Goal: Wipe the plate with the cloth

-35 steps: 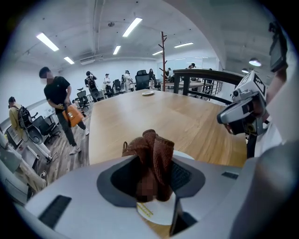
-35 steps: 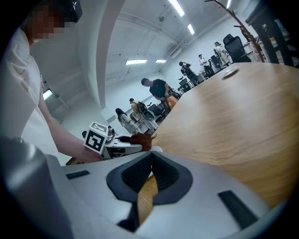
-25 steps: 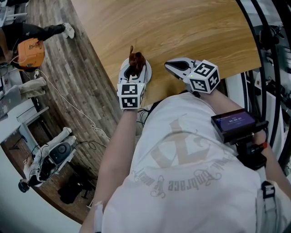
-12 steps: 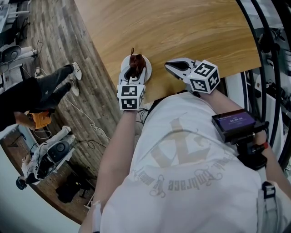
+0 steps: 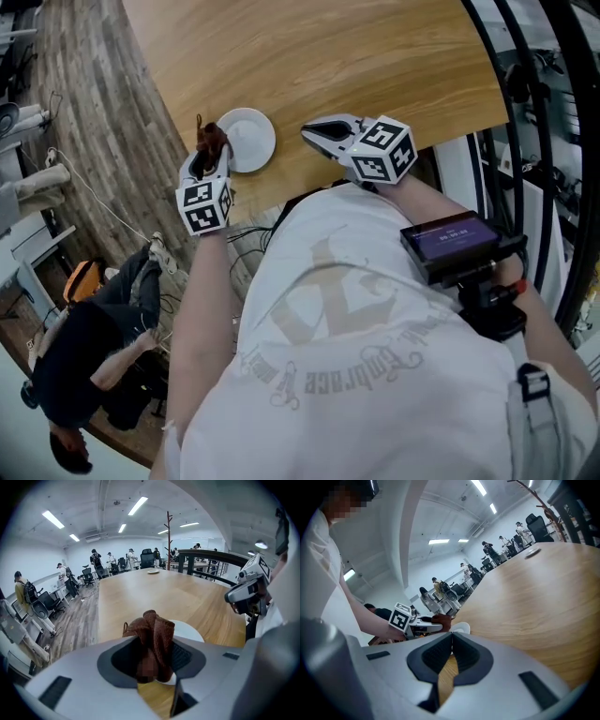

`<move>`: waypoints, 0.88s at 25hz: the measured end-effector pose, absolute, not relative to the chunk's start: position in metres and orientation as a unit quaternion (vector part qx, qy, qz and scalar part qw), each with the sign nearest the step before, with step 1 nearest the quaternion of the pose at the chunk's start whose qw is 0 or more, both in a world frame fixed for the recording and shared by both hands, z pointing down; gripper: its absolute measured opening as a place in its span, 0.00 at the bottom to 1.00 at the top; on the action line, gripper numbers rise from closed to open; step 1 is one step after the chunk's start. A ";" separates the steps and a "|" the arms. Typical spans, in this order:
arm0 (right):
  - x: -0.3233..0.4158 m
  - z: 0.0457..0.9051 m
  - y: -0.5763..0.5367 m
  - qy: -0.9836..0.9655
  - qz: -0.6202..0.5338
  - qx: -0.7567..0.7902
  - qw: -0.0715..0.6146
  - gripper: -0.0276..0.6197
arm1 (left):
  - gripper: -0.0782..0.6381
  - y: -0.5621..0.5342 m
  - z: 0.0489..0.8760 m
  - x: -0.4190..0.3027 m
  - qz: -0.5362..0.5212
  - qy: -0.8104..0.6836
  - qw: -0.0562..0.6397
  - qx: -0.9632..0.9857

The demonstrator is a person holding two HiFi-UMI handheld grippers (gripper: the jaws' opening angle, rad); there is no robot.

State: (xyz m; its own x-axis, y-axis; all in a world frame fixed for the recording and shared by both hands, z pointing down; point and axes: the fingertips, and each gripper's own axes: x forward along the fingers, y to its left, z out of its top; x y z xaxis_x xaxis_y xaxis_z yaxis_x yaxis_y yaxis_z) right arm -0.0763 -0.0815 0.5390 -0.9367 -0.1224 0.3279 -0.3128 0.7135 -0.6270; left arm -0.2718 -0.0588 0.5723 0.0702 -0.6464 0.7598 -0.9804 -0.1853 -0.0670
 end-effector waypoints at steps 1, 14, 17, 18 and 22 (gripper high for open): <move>-0.078 0.539 -0.081 -0.917 0.359 0.116 0.132 0.06 | 0.35 -0.058 0.571 -0.278 0.345 -0.594 0.243 0.685; -0.072 0.540 -0.081 -0.917 0.359 0.117 0.132 0.06 | 0.35 -0.052 0.575 -0.227 0.349 -0.558 0.231 0.717; -0.074 0.541 -0.080 -0.916 0.360 0.117 0.132 0.06 | 0.35 -0.053 0.573 -0.204 0.344 -0.534 0.231 0.737; -0.074 0.541 -0.080 -0.916 0.360 0.117 0.133 0.06 | 0.35 -0.053 0.573 -0.196 0.342 -0.525 0.232 0.744; -0.073 0.542 -0.080 -0.915 0.362 0.116 0.135 0.06 | 0.35 -0.054 0.572 -0.165 0.329 -0.497 0.237 0.767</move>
